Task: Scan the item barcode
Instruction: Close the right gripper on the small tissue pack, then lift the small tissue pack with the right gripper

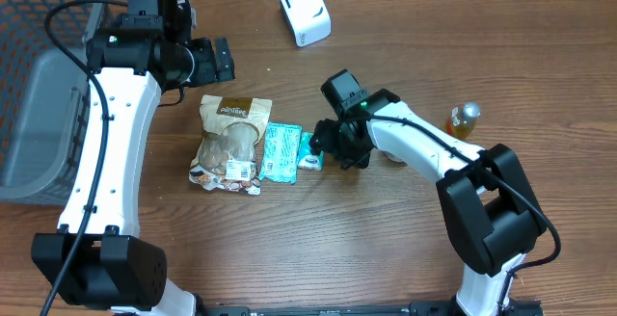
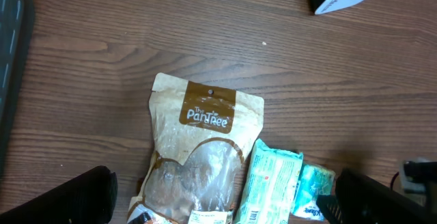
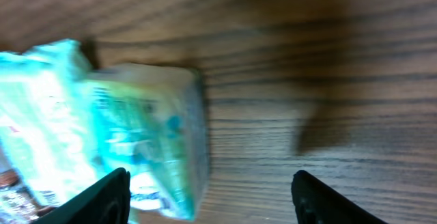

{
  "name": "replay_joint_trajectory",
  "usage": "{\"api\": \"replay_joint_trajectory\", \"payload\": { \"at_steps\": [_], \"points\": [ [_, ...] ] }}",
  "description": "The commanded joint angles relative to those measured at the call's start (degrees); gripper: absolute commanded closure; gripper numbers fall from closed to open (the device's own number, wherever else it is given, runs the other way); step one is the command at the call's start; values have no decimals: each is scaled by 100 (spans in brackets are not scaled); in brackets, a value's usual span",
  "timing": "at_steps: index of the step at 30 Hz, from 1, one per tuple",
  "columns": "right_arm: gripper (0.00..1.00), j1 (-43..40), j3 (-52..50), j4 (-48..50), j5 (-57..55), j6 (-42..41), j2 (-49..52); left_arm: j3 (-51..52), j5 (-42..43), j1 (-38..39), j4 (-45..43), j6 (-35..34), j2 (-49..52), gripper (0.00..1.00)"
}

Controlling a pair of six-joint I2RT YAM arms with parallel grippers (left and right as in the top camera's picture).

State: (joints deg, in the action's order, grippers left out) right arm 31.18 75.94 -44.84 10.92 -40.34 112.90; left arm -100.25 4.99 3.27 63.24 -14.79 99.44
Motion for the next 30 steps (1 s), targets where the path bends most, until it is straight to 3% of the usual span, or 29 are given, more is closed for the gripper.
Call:
{"api": "replay_joint_trajectory", "payload": {
  "at_steps": [1,11,26,30],
  "points": [
    [34,35,-302,334,-2,-39,-155,-79,57,-20,-4,66,11,0],
    [48,33,-560,1051,129,4,-155,-79,57,-20,-2,66,11,0],
    [48,20,-562,1244,227,321,-155,-79,55,-20,-4,66,11,0],
    [59,20,-684,1231,-179,131,-155,-79,57,-20,-4,66,11,0]
  ]
}}
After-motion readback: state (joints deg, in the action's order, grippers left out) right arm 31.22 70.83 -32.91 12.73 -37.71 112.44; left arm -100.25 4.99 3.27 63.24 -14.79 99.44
